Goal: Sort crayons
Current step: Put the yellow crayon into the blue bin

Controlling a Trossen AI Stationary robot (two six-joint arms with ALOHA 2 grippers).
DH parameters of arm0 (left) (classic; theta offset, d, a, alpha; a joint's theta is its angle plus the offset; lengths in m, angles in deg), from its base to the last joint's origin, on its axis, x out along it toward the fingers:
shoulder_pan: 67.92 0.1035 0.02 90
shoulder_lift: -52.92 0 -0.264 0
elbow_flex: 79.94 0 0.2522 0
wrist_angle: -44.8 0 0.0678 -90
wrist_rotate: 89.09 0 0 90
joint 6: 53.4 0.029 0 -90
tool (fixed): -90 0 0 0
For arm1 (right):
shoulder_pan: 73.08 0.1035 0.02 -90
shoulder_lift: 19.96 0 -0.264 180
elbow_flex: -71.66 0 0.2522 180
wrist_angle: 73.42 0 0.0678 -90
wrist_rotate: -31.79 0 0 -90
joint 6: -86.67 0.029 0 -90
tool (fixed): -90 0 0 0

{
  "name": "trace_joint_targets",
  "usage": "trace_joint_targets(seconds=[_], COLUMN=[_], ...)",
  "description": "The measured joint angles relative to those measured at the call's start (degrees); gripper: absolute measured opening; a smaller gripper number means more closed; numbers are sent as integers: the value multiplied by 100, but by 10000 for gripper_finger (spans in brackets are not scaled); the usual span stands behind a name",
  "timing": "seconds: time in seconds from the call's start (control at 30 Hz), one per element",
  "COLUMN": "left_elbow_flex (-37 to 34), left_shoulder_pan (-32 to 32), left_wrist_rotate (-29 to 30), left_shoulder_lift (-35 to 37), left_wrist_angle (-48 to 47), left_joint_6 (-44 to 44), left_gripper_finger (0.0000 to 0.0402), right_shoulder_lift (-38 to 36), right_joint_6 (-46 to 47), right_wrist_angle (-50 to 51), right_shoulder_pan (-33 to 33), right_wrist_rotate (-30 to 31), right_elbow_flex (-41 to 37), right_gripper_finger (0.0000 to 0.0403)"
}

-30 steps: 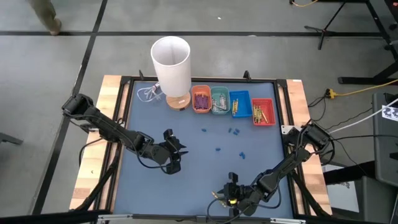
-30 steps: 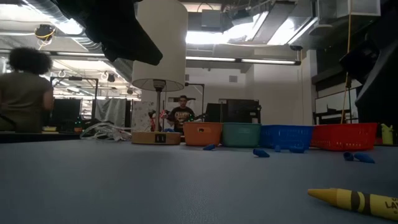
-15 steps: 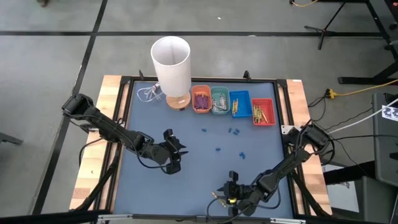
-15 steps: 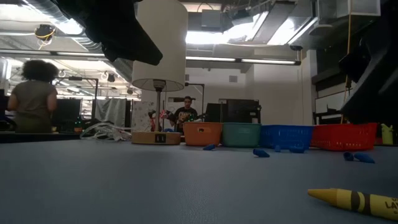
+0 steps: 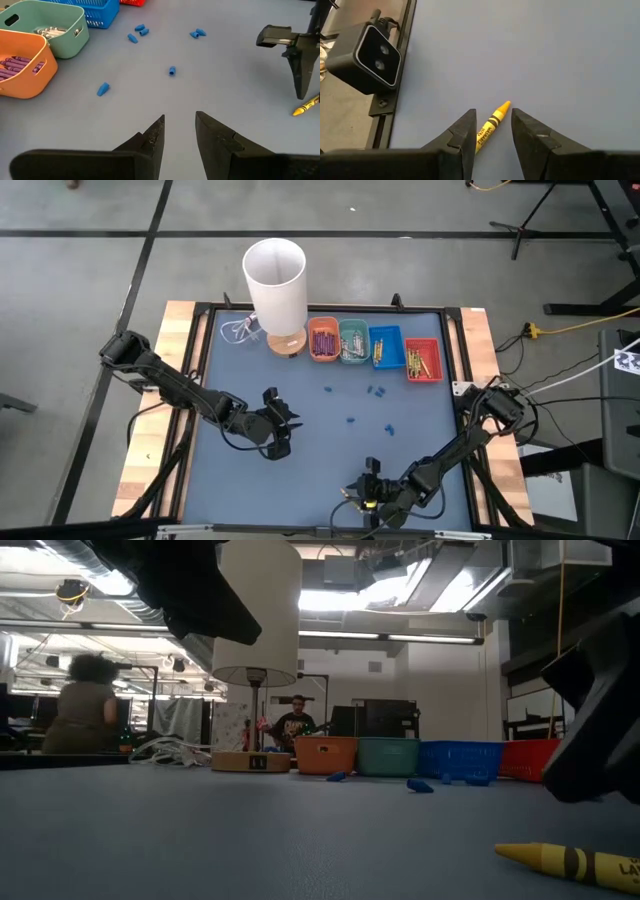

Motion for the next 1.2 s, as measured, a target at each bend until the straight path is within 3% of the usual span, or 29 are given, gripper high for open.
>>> trace_joint_targets(seconds=[0.23,0.57,0.8,0.93,1.2], left_elbow_flex=[0,0,0,0,0], left_shoulder_pan=[0,0,0,0,1], left_wrist_rotate=[0,0,0,0,0], left_shoulder_lift=[0,0,0,0,-1], left_wrist_angle=[0,0,0,3,3], left_joint_6=[0,0,-1,-2,-2], left_gripper_finger=[94,94,94,94,94], right_shoulder_lift=[0,0,0,0,284], right_joint_6=[86,915,1072,1490,1858], right_wrist_angle=[27,157,1416,1608,1344], right_shoulder_pan=[2,2,2,2,44], right_wrist_rotate=[53,65,370,501,84], right_elbow_flex=[0,285,958,1084,1086], right_gripper_finger=[120,120,120,119,57])
